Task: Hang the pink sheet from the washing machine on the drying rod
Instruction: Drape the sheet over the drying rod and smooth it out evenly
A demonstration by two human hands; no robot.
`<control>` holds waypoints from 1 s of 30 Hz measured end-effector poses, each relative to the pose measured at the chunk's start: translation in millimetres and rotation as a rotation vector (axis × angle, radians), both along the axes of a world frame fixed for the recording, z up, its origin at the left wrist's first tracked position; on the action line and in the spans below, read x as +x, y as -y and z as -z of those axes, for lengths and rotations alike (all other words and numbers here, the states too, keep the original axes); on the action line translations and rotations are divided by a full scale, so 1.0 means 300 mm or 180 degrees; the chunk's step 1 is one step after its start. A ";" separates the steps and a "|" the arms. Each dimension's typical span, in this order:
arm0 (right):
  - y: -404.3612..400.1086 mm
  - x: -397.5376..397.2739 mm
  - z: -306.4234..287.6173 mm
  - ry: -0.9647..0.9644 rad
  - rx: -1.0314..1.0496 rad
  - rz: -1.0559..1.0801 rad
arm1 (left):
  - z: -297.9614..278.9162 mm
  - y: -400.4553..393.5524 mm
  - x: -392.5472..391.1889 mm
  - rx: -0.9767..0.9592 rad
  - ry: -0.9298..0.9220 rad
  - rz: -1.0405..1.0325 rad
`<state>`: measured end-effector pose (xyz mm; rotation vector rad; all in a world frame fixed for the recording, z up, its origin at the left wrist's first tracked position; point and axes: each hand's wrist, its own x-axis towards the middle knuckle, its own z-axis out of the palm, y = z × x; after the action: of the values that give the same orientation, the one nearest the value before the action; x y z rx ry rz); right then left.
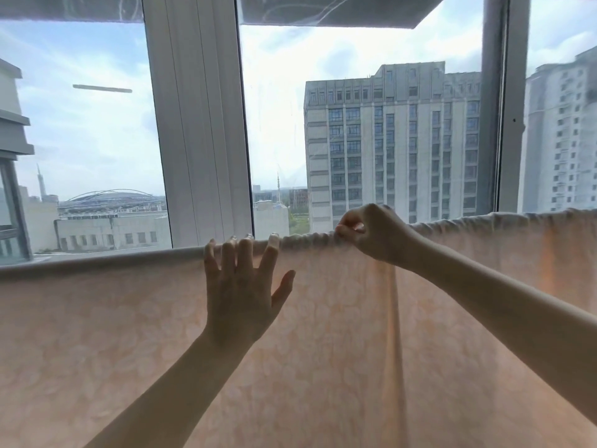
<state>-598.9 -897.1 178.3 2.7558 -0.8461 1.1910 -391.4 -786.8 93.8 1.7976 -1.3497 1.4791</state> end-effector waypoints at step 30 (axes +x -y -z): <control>0.091 -0.110 0.104 0.1056 -0.0704 -0.0354 | -0.004 0.206 -0.291 0.0018 0.0152 0.0200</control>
<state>-631.9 -924.4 147.2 2.4950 -0.5404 1.6817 -478.6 -848.6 94.9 1.7174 -1.4216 1.4952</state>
